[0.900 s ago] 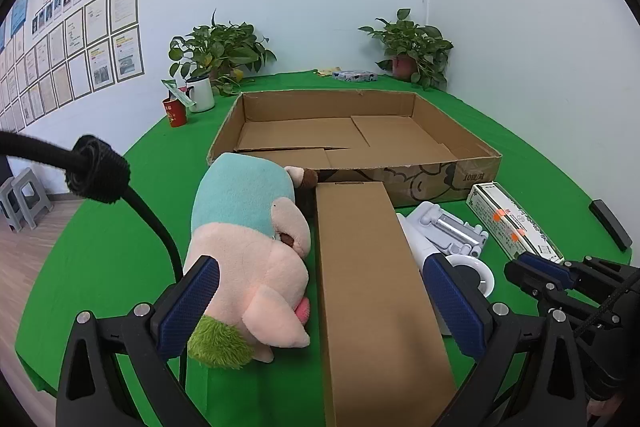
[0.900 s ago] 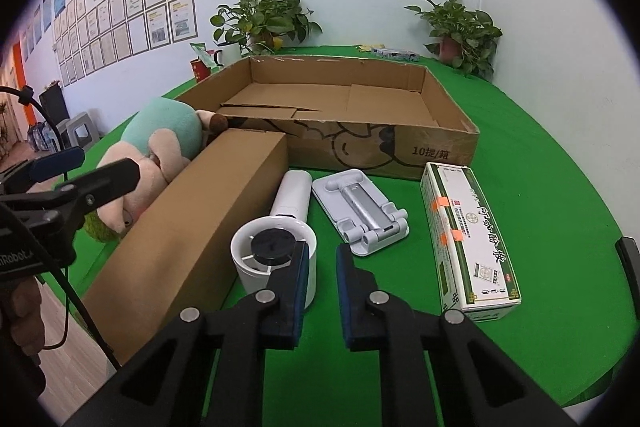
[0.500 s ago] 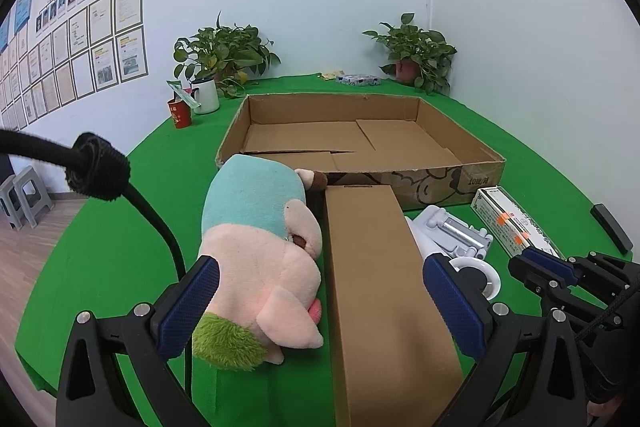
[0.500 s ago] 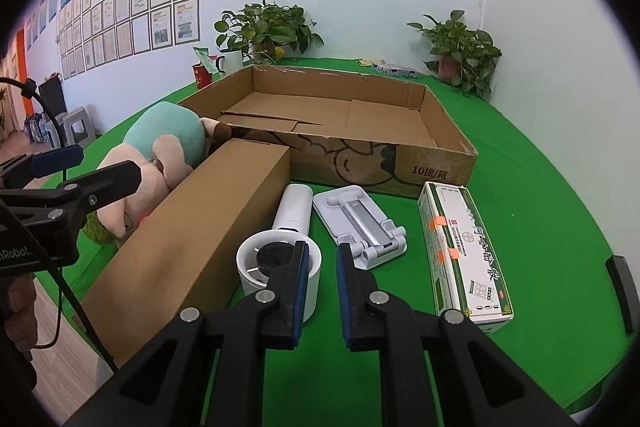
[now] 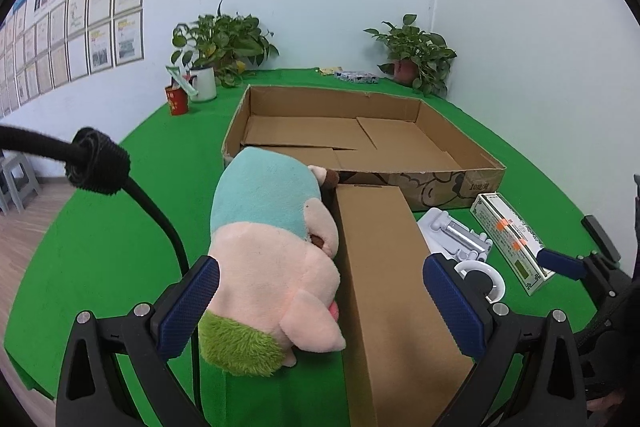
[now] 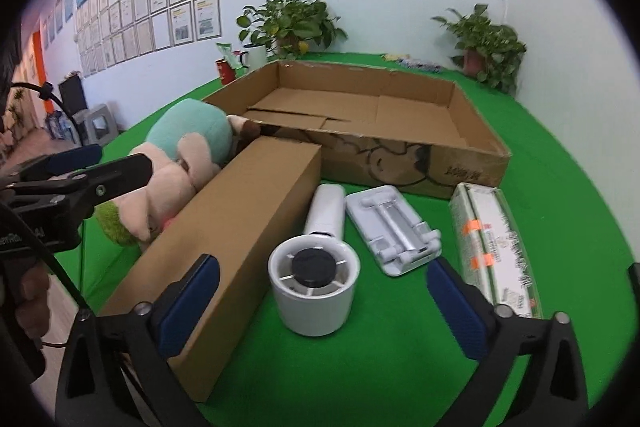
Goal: Organize objects
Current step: 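Reach the left gripper to the plush pig and close on it, then lift the plush pig with the left gripper and carry it over the open box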
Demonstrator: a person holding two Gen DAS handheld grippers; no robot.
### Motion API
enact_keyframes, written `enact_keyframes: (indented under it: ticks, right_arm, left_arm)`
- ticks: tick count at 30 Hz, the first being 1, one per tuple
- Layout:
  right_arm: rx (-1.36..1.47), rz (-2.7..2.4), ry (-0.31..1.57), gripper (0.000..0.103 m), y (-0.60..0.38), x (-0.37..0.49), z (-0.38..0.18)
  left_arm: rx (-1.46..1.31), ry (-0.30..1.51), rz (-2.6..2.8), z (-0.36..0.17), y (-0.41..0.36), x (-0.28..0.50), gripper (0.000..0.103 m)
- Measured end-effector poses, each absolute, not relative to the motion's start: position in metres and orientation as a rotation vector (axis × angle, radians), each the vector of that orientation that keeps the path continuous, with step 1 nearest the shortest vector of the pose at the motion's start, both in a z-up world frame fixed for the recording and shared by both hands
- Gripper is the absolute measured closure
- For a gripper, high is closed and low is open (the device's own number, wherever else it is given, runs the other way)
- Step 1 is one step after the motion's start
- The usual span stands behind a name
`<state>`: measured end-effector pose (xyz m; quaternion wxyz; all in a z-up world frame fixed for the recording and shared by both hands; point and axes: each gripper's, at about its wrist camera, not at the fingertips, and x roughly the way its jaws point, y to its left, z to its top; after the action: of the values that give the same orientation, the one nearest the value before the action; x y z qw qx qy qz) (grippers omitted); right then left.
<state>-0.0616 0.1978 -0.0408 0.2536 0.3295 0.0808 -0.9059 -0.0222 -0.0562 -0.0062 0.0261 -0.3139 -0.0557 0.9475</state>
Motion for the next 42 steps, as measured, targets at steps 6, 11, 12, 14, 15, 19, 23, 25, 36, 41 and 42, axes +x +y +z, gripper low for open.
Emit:
enact_keyframes:
  ticks: [6, 11, 12, 14, 15, 19, 23, 25, 36, 41, 42]
  right_arm:
    - [0.911, -2.427, 0.235, 0.0, 0.187, -0.061, -0.042]
    - [0.919, -2.426, 0.245, 0.0, 0.181, -0.063, -0.04]
    - [0.919, -2.426, 0.247, 0.0, 0.18, -0.064, -0.04]
    - [0.922, -2.424, 0.253, 0.0, 0.178, -0.065, -0.039]
    - [0.923, -2.423, 0.254, 0.0, 0.177, -0.066, -0.039]
    - [0.934, -2.417, 0.258, 0.0, 0.175, -0.069, -0.039]
    - [0.939, -2.404, 0.253, 0.0, 0.17, -0.07, -0.037]
    - [0.94, -2.396, 0.252, 0.0, 0.168, -0.071, -0.037]
    - [0.925, -2.327, 0.212, 0.0, 0.154, -0.081, -0.025]
    - [0.925, -2.23, 0.192, 0.0, 0.133, -0.091, -0.015]
    - [0.927, -2.201, 0.194, 0.0, 0.125, -0.094, -0.014]
  left_arm:
    - [-1.072, -0.34, 2.847, -0.018, -0.089, -0.037, 0.0]
    - [-1.13, -0.419, 2.788, -0.036, -0.102, -0.046, 0.001]
    - [-1.137, -0.419, 2.791, -0.039, -0.104, -0.046, 0.001]
    - [-1.148, -0.391, 2.808, -0.044, -0.105, -0.048, 0.001]
    - [-1.156, -0.382, 2.809, -0.046, -0.106, -0.049, 0.002]
    - [-1.188, -0.31, 2.814, -0.053, -0.102, -0.054, 0.002]
    - [-1.269, -0.225, 2.859, -0.064, -0.101, -0.061, 0.013]
    - [-1.27, -0.252, 2.858, -0.067, -0.106, -0.061, 0.018]
    - [-1.262, -0.418, 2.791, -0.065, -0.129, -0.043, 0.032]
    - [-1.262, -0.441, 2.782, -0.062, -0.132, -0.024, 0.033]
    - [-1.262, -0.446, 2.78, -0.062, -0.132, -0.02, 0.033]
